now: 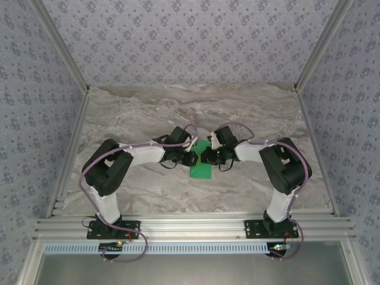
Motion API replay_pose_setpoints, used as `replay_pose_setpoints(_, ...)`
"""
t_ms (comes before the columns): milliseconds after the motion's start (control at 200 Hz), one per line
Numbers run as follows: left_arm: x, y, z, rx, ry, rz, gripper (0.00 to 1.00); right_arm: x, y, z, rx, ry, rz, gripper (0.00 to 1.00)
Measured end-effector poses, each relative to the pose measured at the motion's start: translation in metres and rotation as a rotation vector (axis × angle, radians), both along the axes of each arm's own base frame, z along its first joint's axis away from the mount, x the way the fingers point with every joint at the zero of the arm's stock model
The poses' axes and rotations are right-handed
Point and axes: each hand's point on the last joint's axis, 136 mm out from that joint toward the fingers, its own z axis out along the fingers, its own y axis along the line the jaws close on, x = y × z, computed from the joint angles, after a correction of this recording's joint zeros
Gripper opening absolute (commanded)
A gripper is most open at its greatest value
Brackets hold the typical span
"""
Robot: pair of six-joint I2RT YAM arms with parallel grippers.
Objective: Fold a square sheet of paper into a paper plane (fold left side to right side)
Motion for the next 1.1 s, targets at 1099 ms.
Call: replay_pose_setpoints(1099, -0.064, -0.013, 0.003, -0.161, 0.179, -0.025, 0.25, 0.000, 0.000, 0.000, -0.001, -0.005, 0.006, 0.13)
